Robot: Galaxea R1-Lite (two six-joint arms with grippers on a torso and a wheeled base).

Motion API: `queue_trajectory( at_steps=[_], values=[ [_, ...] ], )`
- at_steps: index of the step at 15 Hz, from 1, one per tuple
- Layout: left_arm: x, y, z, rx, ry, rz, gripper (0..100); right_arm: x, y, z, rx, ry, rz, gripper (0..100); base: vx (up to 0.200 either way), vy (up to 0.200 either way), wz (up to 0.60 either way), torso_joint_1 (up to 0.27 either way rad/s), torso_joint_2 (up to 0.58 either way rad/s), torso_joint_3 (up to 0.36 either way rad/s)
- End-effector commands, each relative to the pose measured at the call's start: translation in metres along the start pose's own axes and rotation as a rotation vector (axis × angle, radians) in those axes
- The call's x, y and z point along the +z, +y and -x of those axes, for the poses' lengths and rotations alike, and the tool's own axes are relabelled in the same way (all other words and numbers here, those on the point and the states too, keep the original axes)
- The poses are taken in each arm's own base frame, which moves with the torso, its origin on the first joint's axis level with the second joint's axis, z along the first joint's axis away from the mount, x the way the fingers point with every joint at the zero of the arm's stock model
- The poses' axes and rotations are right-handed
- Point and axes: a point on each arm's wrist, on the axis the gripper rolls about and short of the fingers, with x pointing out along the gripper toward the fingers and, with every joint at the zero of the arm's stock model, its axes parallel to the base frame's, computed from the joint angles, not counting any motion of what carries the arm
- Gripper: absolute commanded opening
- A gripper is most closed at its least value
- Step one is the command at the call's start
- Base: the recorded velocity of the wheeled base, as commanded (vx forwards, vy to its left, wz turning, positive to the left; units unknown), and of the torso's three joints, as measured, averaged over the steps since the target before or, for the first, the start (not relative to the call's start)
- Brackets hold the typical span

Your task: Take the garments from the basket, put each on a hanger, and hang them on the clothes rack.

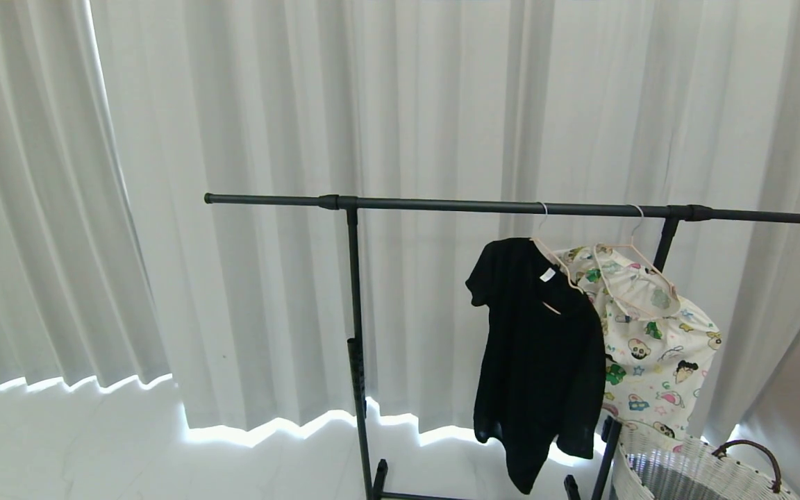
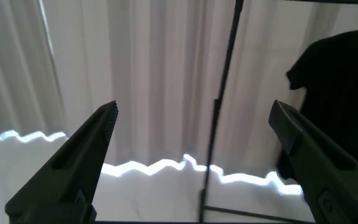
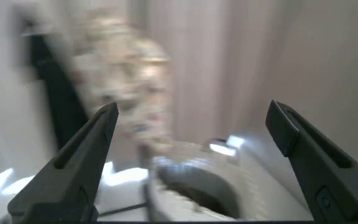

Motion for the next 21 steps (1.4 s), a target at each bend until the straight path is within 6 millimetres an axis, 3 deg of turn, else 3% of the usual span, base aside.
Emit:
queue_trajectory(
  at_steps=[1,8,11,14,16,19,21],
  values=[
    [0.000,0.000,0.000,-0.003,0.004,-0.025,100,-0.005,0.005,0.000,0.201,0.049,0.001,100,0.000,0.000,0.00,0.000,0.00,0.000],
    [0.000,0.000,0.000,-0.003,0.004,-0.034,100,-0.004,0.006,0.003,0.365,0.050,0.059,100,0.000,0.000,0.00,0.000,0.00,0.000],
    [0.000,0.000,0.000,-0.001,0.004,-0.023,100,-0.005,0.004,0.004,0.245,0.045,0.037,100,0.000,0.000,0.00,0.000,0.00,0.000],
    [0.000,0.000,0.000,-0.001,0.004,-0.018,100,-0.005,-0.005,0.002,-0.125,0.026,-0.040,100,0.000,0.000,0.00,0.000,0.00,0.000],
    [0.000,0.000,0.000,-0.001,0.004,-0.018,100,-0.006,-0.005,0.002,-0.127,0.041,-0.069,100,0.000,0.000,0.00,0.000,0.00,0.000],
    [0.000,0.000,0.000,-0.001,0.004,-0.018,100,-0.010,-0.004,0.002,0.033,0.073,-0.064,100,0.000,0.000,0.00,0.000,0.00,0.000],
    [0.000,0.000,0.000,-0.001,0.004,-0.018,100,-0.011,-0.003,0.008,-0.014,0.003,-0.085,100,0.000,0.000,0.00,0.000,0.00,0.000]
  ],
)
